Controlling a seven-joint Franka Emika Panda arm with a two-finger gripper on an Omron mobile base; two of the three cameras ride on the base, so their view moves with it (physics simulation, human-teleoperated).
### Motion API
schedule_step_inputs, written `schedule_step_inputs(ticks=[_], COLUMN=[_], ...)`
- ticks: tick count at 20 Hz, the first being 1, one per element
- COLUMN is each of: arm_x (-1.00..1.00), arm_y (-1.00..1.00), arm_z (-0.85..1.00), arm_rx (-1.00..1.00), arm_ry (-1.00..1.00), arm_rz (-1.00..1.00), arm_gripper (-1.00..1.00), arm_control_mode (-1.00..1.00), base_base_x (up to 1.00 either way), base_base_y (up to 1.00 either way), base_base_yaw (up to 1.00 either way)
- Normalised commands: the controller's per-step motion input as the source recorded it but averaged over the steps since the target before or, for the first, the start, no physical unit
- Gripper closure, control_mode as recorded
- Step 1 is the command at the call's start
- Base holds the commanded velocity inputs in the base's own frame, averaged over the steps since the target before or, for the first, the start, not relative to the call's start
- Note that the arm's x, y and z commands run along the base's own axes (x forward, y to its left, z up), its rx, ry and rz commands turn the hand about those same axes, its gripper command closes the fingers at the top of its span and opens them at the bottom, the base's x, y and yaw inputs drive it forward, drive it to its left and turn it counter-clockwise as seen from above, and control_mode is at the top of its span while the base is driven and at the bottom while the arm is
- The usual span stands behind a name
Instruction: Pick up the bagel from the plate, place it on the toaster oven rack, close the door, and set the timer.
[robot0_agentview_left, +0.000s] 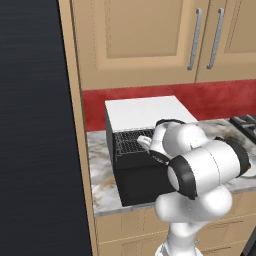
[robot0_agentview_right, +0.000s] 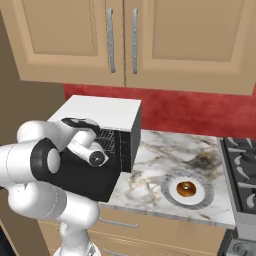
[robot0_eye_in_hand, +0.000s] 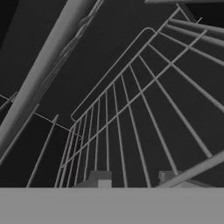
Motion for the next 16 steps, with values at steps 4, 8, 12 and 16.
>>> schedule_step_inputs(ticks=[4,8,12,16], arm_x=[-0.14,-0.32,-0.47,-0.52], arm_y=[0.00,0.00,0.00,0.00], arm_z=[-0.06,-0.13,-0.23,-0.21], arm_rx=[0.00,0.00,-0.01,0.00], arm_ry=[0.17,0.16,0.15,0.15], arm_rz=[0.00,0.00,0.00,0.00], arm_gripper=[1.00,1.00,1.00,1.00], arm_control_mode=[-1.00,-1.00,-1.00,-1.00], base_base_x=[0.00,0.00,0.00,0.00], base_base_y=[0.00,0.00,0.00,0.00], base_base_yaw=[0.00,0.00,0.00,0.00])
